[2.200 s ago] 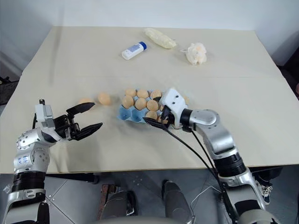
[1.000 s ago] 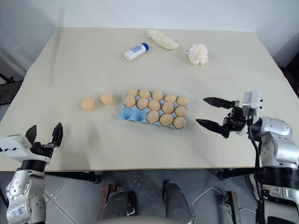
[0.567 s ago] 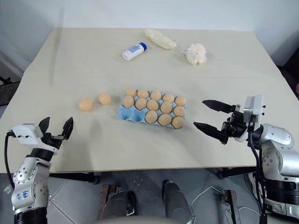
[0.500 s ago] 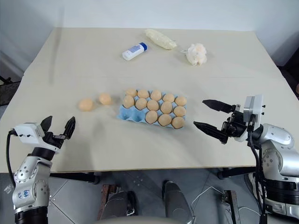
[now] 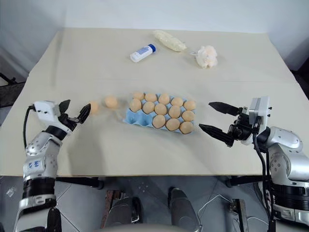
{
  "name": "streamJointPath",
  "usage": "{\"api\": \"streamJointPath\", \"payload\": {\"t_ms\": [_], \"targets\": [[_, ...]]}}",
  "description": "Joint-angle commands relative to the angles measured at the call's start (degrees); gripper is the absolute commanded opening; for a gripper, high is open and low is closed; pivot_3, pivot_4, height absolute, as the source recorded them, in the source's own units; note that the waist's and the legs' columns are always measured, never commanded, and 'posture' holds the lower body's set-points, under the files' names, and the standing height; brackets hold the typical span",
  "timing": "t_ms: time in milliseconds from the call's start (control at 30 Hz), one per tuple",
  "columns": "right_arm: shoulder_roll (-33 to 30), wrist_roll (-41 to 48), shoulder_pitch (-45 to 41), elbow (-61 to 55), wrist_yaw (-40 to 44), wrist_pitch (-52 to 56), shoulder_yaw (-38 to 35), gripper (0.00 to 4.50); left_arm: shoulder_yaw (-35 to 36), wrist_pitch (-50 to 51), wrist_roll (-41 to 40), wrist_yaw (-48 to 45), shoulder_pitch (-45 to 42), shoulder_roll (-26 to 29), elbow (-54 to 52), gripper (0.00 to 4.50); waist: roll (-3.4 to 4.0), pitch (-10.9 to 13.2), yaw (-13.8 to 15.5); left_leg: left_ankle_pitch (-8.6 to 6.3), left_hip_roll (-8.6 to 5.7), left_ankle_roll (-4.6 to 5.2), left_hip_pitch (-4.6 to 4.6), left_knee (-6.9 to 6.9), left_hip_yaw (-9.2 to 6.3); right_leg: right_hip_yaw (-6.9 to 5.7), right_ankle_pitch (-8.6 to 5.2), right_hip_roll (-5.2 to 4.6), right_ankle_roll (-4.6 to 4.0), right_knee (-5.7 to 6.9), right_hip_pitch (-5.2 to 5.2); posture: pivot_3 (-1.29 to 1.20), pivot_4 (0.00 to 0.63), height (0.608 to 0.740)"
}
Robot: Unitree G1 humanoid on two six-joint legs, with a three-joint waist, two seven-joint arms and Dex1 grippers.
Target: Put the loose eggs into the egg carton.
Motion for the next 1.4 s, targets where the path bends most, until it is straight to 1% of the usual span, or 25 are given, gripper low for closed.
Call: {"api": "streamJointPath", "payload": {"t_ms": [33, 133, 167, 233, 267, 400, 467, 500, 600, 733, 833, 933, 1033, 1167, 1233, 1333, 1400], "targets": [[-1.02, 0.07, -0.32, -1.32, -0.07, 0.11, -0.58, 4.45, -1.43, -3.29, 1.61, -2.37, -4.10, 1.07, 5.92, 4.50, 0.00, 0.00, 0.15, 0.00, 0.00, 0.00, -0.02, 0.00, 0.01, -0.01, 0.00, 0.00, 0.00, -0.02, 0.00, 0.00, 0.150, 0.740], [-1.13, -0.10, -0.30, -1.33, -0.09, 0.20, -0.58, 4.45, -2.65, -3.43, 2.47, -3.98, -6.21, 1.44, 10.14, 4.50, 0.00, 0.00, 0.16, -0.04, 0.01, -0.02, -0.04, -0.01, 0.04, -0.02, 0.08, 0.00, 0.15, -0.05, -0.01, 0.00, 0.150, 0.740], [-1.18, -0.15, -0.31, -1.33, -0.12, 0.23, -0.63, 4.49, -3.34, -3.87, 3.12, -4.53, -6.57, 1.47, 11.10, 4.31, 0.00, 0.00, 0.15, -0.05, 0.02, -0.02, -0.03, -0.01, 0.05, -0.02, 0.16, 0.00, 0.28, -0.05, -0.01, 0.00, 0.150, 0.740], [-1.25, -0.28, -0.33, -1.30, -0.15, 0.22, -0.73, 4.50, -3.35, -5.20, 2.64, -5.95, -7.16, 0.92, 12.37, 3.88, 0.00, 0.00, 0.16, -0.06, 0.04, -0.03, -0.04, -0.02, 0.06, -0.03, 0.16, 0.02, 0.28, -0.05, -0.03, 0.00, 0.150, 0.740], [-1.28, -0.34, -0.30, -1.34, -0.16, 0.26, -0.78, 4.50, -3.29, -5.66, 2.49, -6.21, -7.44, 0.84, 12.83, 3.59, 0.00, 0.00, 0.23, -0.06, 0.05, -0.03, -0.04, -0.02, 0.06, -0.03, 0.15, 0.03, 0.28, -0.05, -0.04, 0.00, 0.150, 0.740], [-1.45, -0.48, -0.20, -1.42, -0.20, 0.44, -0.94, 4.50, -3.25, -5.54, 2.50, -6.06, -8.08, 0.99, 13.35, 2.26, 0.00, 0.00, 0.30, -0.06, 0.07, -0.03, -0.04, 0.00, 0.06, -0.04, 0.15, 0.03, 0.28, -0.03, -0.04, 0.00, 0.150, 0.740], [-1.53, -0.55, -0.25, -1.33, -0.21, 0.49, -0.99, 4.50, -2.93, -5.60, 2.09, -6.42, -7.67, 1.20, 12.12, 1.77, 0.00, 0.00, 0.33, -0.06, 0.06, -0.03, -0.04, 0.02, 0.06, -0.04, 0.16, 0.02, 0.28, -0.02, -0.04, 0.00, 0.150, 0.740], [-1.59, -0.57, -0.27, -1.29, -0.17, 0.48, -1.02, 4.50, -2.76, -5.57, 1.85, -6.54, -7.37, 1.37, 11.05, 1.67, 0.00, 0.00, 0.35, -0.06, 0.06, -0.03, -0.04, 0.02, 0.06, -0.04, 0.16, 0.03, 0.28, -0.02, -0.04, 0.00, 0.150, 0.740], [-1.76, -0.59, -0.28, -1.22, -0.15, 0.47, -1.11, 4.50, -2.22, -3.77, 0.35, -7.20, -6.45, 2.13, 4.98, 1.59, 0.00, 0.00, 0.45, -0.06, 0.07, -0.03, -0.04, 0.02, 0.06, -0.04, 0.16, 0.03, 0.28, -0.02, -0.04, 0.00, 0.150, 0.740], [-1.86, -0.79, -0.74, -0.67, 0.08, 0.40, -0.93, 4.50, -2.98, 3.68, -3.60, -9.57, -6.15, 2.92, -5.85, 1.59, 0.00, 0.00, 0.88, -0.06, 0.07, -0.03, -0.05, 0.01, 0.06, -0.04, 0.16, 0.05, 0.29, -0.01, -0.04, 0.00, 0.150, 0.740], [-1.74, -0.89, -1.07, -0.36, 0.47, 0.30, -0.72, 4.50, -5.58, 10.35, -6.48, -12.34, -7.13, 3.20, -13.30, 1.59, 0.00, 0.00, 1.29, -0.06, 0.06, -0.04, -0.04, 0.04, 0.07, -0.03, 0.16, 0.06, 0.29, 0.02, -0.03, 0.00, 0.150, 0.740], [-1.57, -1.10, -1.38, -0.02, 0.79, 0.15, -0.52, 4.50, -8.23, 15.30, -7.68, -13.70, -8.91, 2.82, -17.22, 1.59, 0.00, 0.00, 1.39, -0.05, 0.06, -0.03, -0.04, 0.13, 0.07, -0.02, 0.16, 0.07, 0.30, 0.08, -0.03, 0.00, 0.150, 0.740], [-1.27, -1.24, -1.17, -0.17, 0.99, -0.03, -0.37, 4.50, -11.95, 18.22, -8.28, -15.38, -12.04, 0.71, -18.60, 1.59, 0.00, 0.00, 1.52, -0.03, 0.05, -0.02, -0.04, 0.21, 0.05, -0.02, 0.18, 0.08, 0.33, 0.14, -0.01, 0.00, 0.150, 0.740], [-0.96, -1.56, -0.94, -0.13, 0.91, -0.33, -0.45, 4.50, -14.95, 20.01, -8.45, -17.47, -14.05, -1.98, -18.53, 1.59, 0.00, 0.00, 1.49, -0.01, -0.04, 0.02, -0.05, 0.23, 0.04, 0.03, 0.20, 0.04, 0.36, 0.12, 0.02, 0.00, 0.150, 0.740], [-0.84, -1.65, -0.67, -0.27, 0.77, -0.37, -0.48, 4.50, -16.02, 18.38, -7.72, -18.57, -14.69, -3.35, -16.72, 1.59, 0.01, 0.00, 1.20, -0.02, -0.03, 0.02, -0.04, 0.21, 0.06, 0.06, 0.20, 0.05, 0.36, 0.12, 0.01, 0.00, 0.150, 0.740], [-0.61, -1.44, 1.27, -1.42, 0.16, -0.69, -1.43, 4.50, -20.47, 18.28, -6.00, -21.15, -14.36, -5.81, -13.77, 1.59, 0.03, 0.01, 1.36, -0.01, 0.01, 0.00, -0.03, 0.19, 0.04, 0.05, 0.20, 0.11, 0.37, 0.15, -0.01, 0.00, 0.150, 0.740], [-0.65, -1.25, 2.30, -1.98, -0.31, -0.93, -1.97, 4.50, -22.96, 17.82, -4.58, -23.02, -13.87, -6.39, -12.34, 1.59, 0.04, 0.02, 1.42, 0.00, 0.01, -0.02, -0.03, 0.21, -0.01, 0.02, 0.19, 0.11, 0.36, 0.16, 0.00, 0.00, 0.150, 0.740]]}}
